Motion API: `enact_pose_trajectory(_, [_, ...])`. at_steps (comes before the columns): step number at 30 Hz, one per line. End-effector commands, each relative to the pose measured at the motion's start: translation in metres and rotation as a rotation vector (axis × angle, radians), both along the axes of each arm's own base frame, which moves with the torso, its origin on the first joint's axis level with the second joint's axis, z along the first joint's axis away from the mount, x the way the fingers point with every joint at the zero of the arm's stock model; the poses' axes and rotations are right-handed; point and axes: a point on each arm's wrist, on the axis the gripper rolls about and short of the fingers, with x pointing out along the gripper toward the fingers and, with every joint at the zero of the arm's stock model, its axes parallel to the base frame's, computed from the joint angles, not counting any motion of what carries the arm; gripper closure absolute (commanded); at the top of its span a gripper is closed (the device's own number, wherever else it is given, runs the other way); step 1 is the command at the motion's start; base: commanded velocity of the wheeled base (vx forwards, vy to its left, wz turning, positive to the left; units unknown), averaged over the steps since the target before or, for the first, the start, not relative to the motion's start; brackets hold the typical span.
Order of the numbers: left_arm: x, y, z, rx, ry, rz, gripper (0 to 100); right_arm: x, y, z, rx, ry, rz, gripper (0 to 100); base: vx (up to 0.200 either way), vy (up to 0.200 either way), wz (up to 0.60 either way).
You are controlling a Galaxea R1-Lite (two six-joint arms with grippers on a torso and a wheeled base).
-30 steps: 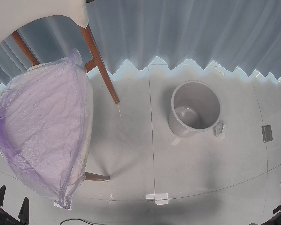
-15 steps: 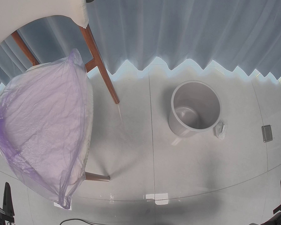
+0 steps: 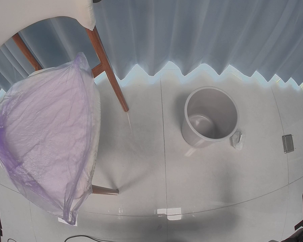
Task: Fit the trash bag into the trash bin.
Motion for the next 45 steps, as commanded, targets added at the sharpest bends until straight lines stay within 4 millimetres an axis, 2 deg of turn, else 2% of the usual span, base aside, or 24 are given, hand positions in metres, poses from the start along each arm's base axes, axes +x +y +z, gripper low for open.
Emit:
enact_pose_trajectory(1, [0.016, -0.002, 0.023, 0.025, 0.087, -0.086, 0, 0.000, 0.000, -0.005, 0.000, 0.002, -0.001, 100, 0.000, 0.000, 0.00])
enact_pose_trajectory(7, [0.038, -0.006, 0.052, 0.077, 0.155, -0.251, 0, 0.000, 0.000, -0.005, 0.000, 0.002, -0.001, 100, 0.000, 0.000, 0.00])
enact_pose_trajectory(9, [0.041, -0.007, 0.056, 0.086, 0.162, -0.285, 0, 0.000, 0.000, -0.005, 0.000, 0.002, -0.001, 100, 0.000, 0.000, 0.00])
enact_pose_trajectory(10, [0.045, -0.009, 0.065, 0.115, 0.165, -0.387, 0, 0.000, 0.000, -0.005, 0.000, 0.002, -0.001, 100, 0.000, 0.000, 0.00])
enact_pose_trajectory(11, [0.045, -0.009, 0.065, 0.115, 0.165, -0.387, 0, 0.000, 0.000, -0.005, 0.000, 0.002, -0.001, 100, 0.000, 0.000, 0.00])
enact_pose_trajectory(12, [0.051, -0.011, 0.074, 0.142, 0.169, -0.481, 0, 0.000, 0.000, -0.005, 0.000, 0.002, -0.001, 100, 0.000, 0.000, 0.00])
enact_pose_trajectory(16, [0.059, -0.013, 0.086, 0.160, 0.176, -0.552, 0, 0.000, 0.000, -0.005, 0.000, 0.002, -0.001, 100, 0.000, 0.000, 0.00])
enact_pose_trajectory(17, [0.069, -0.015, 0.096, 0.174, 0.189, -0.621, 0, 0.000, 0.000, -0.005, 0.000, 0.002, -0.001, 100, 0.000, 0.000, 0.00])
enact_pose_trajectory(20, [0.079, -0.018, 0.104, 0.191, 0.203, -0.722, 0, 0.000, 0.000, -0.005, 0.000, 0.002, -0.001, 100, 0.000, 0.000, 0.00])
enact_pose_trajectory(21, [0.079, -0.018, 0.104, 0.191, 0.203, -0.722, 0, 0.000, 0.000, -0.005, 0.000, 0.002, -0.001, 100, 0.000, 0.000, 0.00])
enact_pose_trajectory(25, [0.087, -0.030, 0.098, 0.218, 0.250, -0.958, 0, 0.000, 0.000, -0.005, 0.000, 0.002, -0.001, 100, 0.000, 0.000, 0.00])
enact_pose_trajectory(26, [0.087, -0.030, 0.098, 0.218, 0.250, -0.958, 0, 0.000, 0.000, -0.005, 0.000, 0.002, -0.001, 100, 0.000, 0.000, 0.00])
enact_pose_trajectory(27, [0.089, -0.036, 0.092, 0.223, 0.289, -1.049, 0, 0.000, 0.000, -0.005, 0.000, 0.002, -0.001, 100, 0.000, 0.000, 0.00])
enact_pose_trajectory(30, [0.098, -0.043, 0.083, 0.230, 0.349, -1.099, 0, 0.000, 0.000, -0.005, 0.000, 0.002, -0.001, 100, 0.000, 0.000, 0.00])
enact_pose_trajectory(34, [0.119, -0.055, 0.069, 0.279, 0.420, -1.127, 0, 0.000, 0.000, -0.005, 0.000, 0.002, -0.001, 100, 0.000, 0.000, 0.00])
enact_pose_trajectory(38, [0.130, -0.063, 0.063, 0.330, 0.440, -1.140, 0, 0.000, 0.000, -0.005, 0.000, 0.002, -0.001, 100, 0.000, 0.000, 0.00])
enact_pose_trajectory(42, [0.138, -0.067, 0.059, 0.377, 0.443, -1.092, 0, 0.000, 0.000, -0.005, 0.000, 0.002, -0.001, 100, 0.000, 0.000, 0.00])
enact_pose_trajectory(45, [0.140, -0.079, 0.061, 0.464, 0.416, -0.992, 0, 0.000, 0.000, -0.005, 0.000, 0.002, -0.001, 100, 0.000, 0.000, 0.00])
